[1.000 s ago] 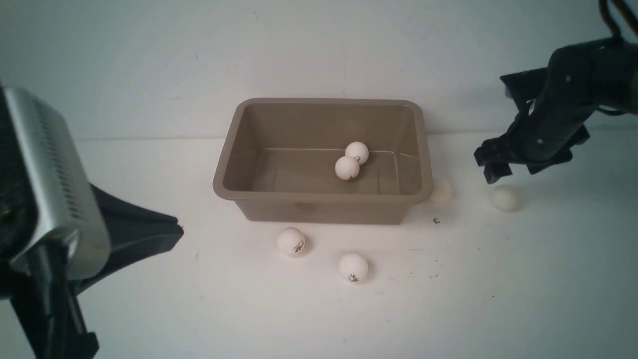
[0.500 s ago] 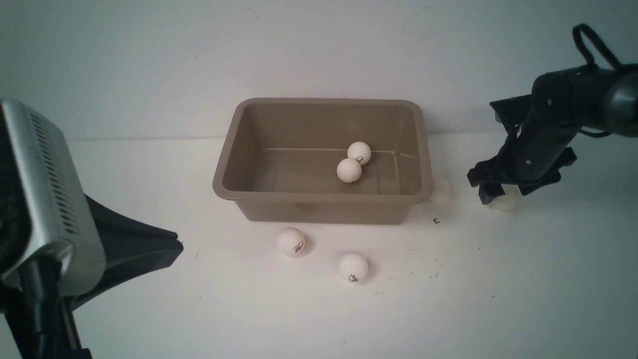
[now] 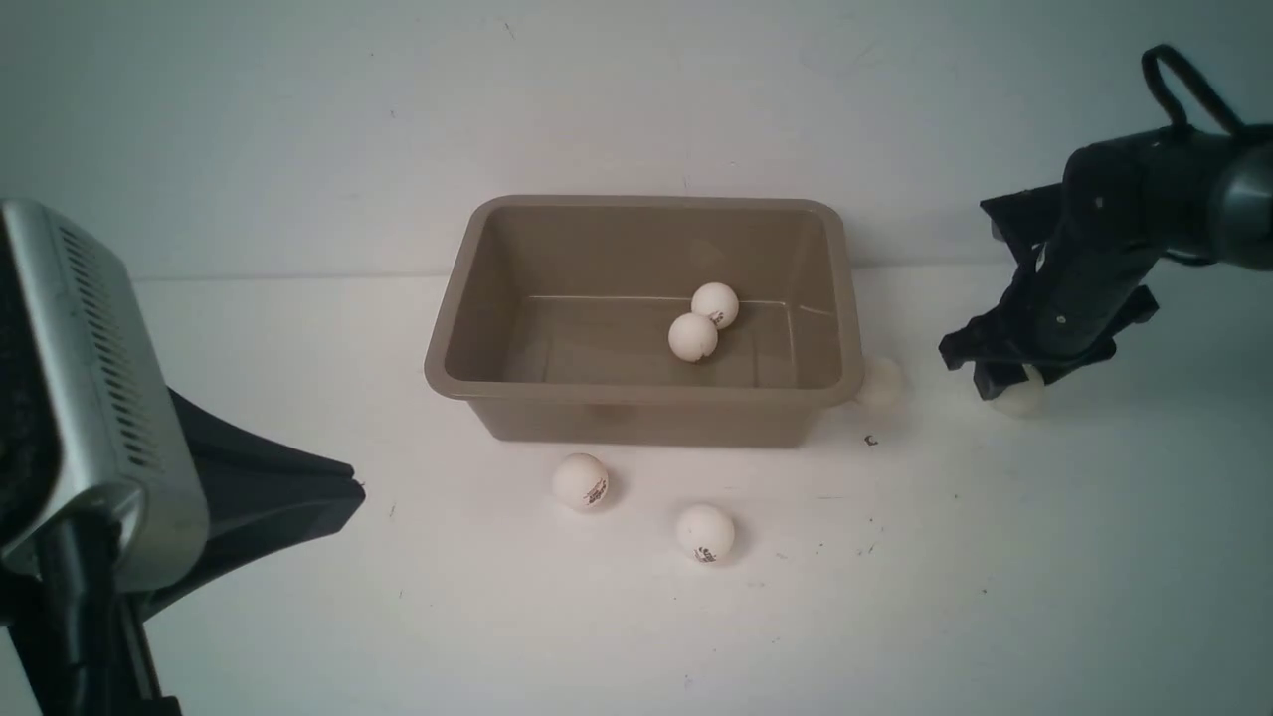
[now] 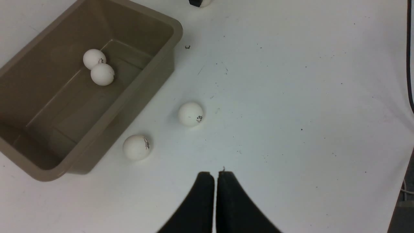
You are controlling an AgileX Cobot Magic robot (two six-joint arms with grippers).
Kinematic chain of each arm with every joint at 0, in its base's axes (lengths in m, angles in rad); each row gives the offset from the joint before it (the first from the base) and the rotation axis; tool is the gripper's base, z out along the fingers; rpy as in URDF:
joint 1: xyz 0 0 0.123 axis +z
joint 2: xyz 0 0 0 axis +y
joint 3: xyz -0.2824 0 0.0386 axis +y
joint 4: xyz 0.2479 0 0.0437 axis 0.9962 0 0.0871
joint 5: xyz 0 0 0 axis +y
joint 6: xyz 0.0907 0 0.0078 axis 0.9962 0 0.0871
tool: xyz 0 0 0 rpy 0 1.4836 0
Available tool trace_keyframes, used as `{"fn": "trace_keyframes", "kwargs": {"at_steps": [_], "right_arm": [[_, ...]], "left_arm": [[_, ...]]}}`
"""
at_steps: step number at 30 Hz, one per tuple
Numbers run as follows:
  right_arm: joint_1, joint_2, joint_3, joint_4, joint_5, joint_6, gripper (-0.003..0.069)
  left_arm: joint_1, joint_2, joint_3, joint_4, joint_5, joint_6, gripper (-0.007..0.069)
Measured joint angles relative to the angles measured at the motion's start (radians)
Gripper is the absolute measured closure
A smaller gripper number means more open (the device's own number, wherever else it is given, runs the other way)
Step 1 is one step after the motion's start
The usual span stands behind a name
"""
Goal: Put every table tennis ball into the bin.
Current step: Use the right arm to clamp the table tennis ball closest to it, then use the right arm to put the table tennis ball into the box
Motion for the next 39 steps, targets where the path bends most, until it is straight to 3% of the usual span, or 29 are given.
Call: {"fn": "trace_keyframes", "kwargs": {"at_steps": [5, 9, 13, 19, 24, 31, 39], "right_arm": [[0.007, -0.078, -0.051, 0.036, 0.023, -0.017, 0.0303], [0.065, -0.108, -0.149, 0.091, 0.050, -0.081, 0.0303], [0.196, -0.090, -0.252, 0.146, 0.052, -0.115, 0.0303], [0.315, 0.036, -0.365, 0.164, 0.112, -0.125, 0.0303], [0.327, 0.090, -0.381, 0.182, 0.131, -0.126, 0.0302], [0.330, 0.092, -0.422, 0.183, 0.134, -0.141, 0.0159], [0.324, 0.060, -0.531, 0.137, 0.210, -0.206, 0.0130]], "left_arm": [[0.000, 0.000, 0.000, 0.000, 0.006, 0.000, 0.0629], [0.000, 0.000, 0.000, 0.000, 0.006, 0.000, 0.0629], [0.000, 0.000, 0.000, 0.002, 0.011, 0.000, 0.0629], [0.000, 0.000, 0.000, 0.009, 0.013, -0.001, 0.0629], [0.000, 0.000, 0.000, 0.046, 0.013, -0.029, 0.0629], [0.000, 0.000, 0.000, 0.078, 0.017, -0.049, 0.0629], [0.000, 0.000, 0.000, 0.079, 0.018, -0.049, 0.0629]]}}
